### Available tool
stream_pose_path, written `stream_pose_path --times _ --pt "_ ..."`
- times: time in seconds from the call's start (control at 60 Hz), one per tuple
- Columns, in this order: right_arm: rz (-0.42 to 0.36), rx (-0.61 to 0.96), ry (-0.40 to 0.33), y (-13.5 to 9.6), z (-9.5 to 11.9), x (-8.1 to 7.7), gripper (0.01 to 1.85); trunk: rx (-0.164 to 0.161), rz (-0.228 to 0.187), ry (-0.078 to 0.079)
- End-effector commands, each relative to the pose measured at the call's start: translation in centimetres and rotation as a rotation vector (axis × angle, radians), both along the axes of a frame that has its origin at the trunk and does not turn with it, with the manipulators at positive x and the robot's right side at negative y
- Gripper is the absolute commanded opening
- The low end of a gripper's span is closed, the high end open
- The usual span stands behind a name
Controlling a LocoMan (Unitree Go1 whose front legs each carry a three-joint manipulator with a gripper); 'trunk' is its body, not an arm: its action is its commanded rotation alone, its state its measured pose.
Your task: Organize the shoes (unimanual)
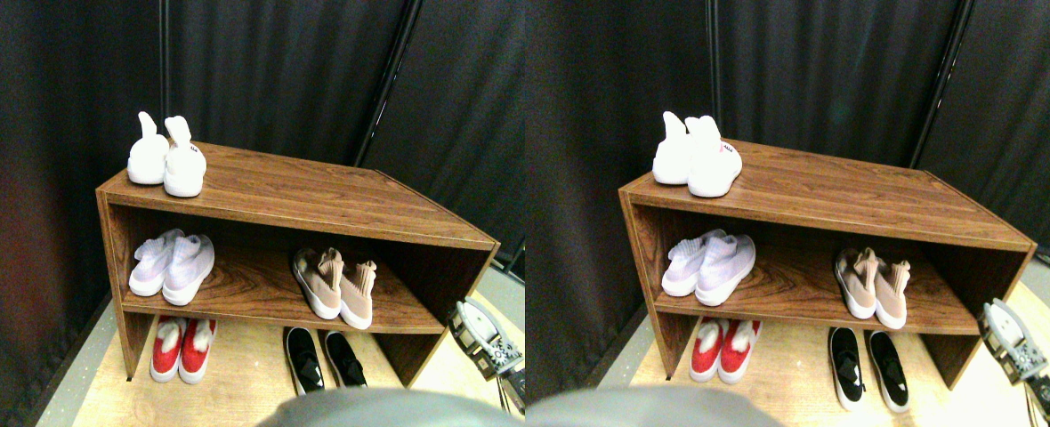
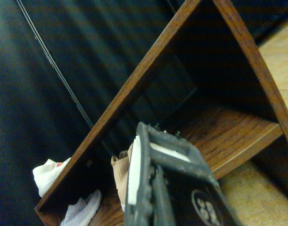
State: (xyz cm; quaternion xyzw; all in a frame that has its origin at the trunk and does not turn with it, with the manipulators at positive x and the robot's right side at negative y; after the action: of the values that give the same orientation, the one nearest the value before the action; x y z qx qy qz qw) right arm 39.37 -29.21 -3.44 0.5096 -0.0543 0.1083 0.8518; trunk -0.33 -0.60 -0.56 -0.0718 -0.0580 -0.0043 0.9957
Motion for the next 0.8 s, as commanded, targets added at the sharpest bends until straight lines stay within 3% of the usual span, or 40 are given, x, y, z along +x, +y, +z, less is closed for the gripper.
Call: stream_pose_path --times 0.017,0.167,0.3,0.383,0.533,0.75,0.8 --pt "0.007 0.045 -0.031 0.4 -0.1 -0.6 0.06 -0.019 0.007 0.043" --pt "0.068 0.061 0.018 0.6 -2.3 -0.6 0.06 -0.014 0.006 0.084" --pt "0.066 0.143 0.067 0.7 -4.7 -0.4 0.06 -0.011 0.009 0.120" --pt "0.072 0.185 0.104 0.7 -5.9 -0.3 0.06 -0.010 0.009 0.132" --pt "0.024 0.199 0.155 0.5 -9.0 0.9 0.06 -0.009 0.010 0.146" --pt "-0.105 0.237 0.265 -0.6 -13.2 3.1 0.06 -0.013 0.011 0.146" --pt "-0.140 0.305 0.289 -1.0 -14.2 3.7 0.06 -0.016 0.013 0.144"
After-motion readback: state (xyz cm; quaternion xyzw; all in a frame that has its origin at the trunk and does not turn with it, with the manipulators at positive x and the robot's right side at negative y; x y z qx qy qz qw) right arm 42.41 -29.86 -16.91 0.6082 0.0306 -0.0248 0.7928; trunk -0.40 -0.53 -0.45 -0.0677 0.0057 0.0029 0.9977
